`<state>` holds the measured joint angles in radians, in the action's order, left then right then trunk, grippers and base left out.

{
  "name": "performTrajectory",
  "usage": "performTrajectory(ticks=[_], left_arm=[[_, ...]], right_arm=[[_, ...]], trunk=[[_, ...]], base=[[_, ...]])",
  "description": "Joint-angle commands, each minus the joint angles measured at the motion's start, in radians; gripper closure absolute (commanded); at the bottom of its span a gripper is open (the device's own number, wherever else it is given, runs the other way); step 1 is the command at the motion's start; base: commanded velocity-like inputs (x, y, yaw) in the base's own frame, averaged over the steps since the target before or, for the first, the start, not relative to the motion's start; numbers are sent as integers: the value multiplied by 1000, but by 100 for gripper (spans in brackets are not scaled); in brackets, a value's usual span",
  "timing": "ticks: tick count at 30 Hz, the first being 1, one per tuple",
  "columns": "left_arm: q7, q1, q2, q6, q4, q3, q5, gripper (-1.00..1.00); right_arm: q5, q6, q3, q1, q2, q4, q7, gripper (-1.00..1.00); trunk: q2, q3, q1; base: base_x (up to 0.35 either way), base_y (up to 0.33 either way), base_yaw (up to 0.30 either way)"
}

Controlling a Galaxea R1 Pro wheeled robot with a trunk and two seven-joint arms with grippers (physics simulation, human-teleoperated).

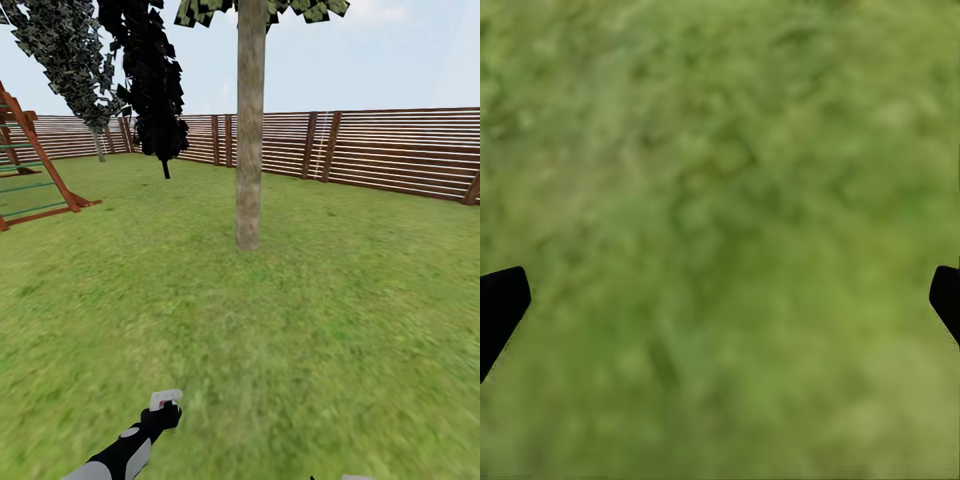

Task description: In the garden, pick up the pesticide atomizer on the floor and spray pesticide onto both trees until each tree trunk is fully covered.

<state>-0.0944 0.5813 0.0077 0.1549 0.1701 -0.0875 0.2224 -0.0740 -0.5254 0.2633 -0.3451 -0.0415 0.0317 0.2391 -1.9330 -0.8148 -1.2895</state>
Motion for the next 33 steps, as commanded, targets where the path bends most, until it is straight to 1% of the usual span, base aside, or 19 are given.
performTrajectory(ticks=[1, 4, 9, 10, 13, 15, 21, 33], left_arm=[[0, 0, 0, 0, 0, 0, 0, 100], [1, 0, 0, 0, 0, 0, 0, 100], [1, 0, 0, 0, 0, 0, 0, 100], [1, 0, 0, 0, 0, -1, 0, 100], [1, 0, 0, 0, -1, -1, 0, 100], [1, 0, 0, 0, -1, -1, 0, 100], [1, 0, 0, 0, -1, 0, -1, 100], [1, 0, 0, -1, -1, 0, -2, 100]], right_arm=[[-1, 1, 1, 0, 12, -1, 1, -100], [-2, 6, 1, 0, 36, -4, -2, -100], [-1, 5, 2, 1, 43, -3, -7, -100], [1, 3, 3, 1, 31, 4, -8, -100], [6, 2, 10, 1, -26, 27, -10, -100], [6, 2, 11, 1, -43, 46, -10, -100], [5, 1, 9, 1, -63, 56, -10, -100], [2, -1, 4, 1, -66, 56, -9, -100]], trunk=[[0, 0, 0], [0, 0, 0], [0, 0, 0], [0, 0, 0], [0, 0, 0], [0, 0, 0], [0, 0, 0], [0, 0, 0]], base=[[337, 0, 0], [337, 0, 0], [337, 0, 0], [337, 0, 0], [337, 0, 0], [338, 0, 0], [337, 0, 0], [337, 0, 0]])
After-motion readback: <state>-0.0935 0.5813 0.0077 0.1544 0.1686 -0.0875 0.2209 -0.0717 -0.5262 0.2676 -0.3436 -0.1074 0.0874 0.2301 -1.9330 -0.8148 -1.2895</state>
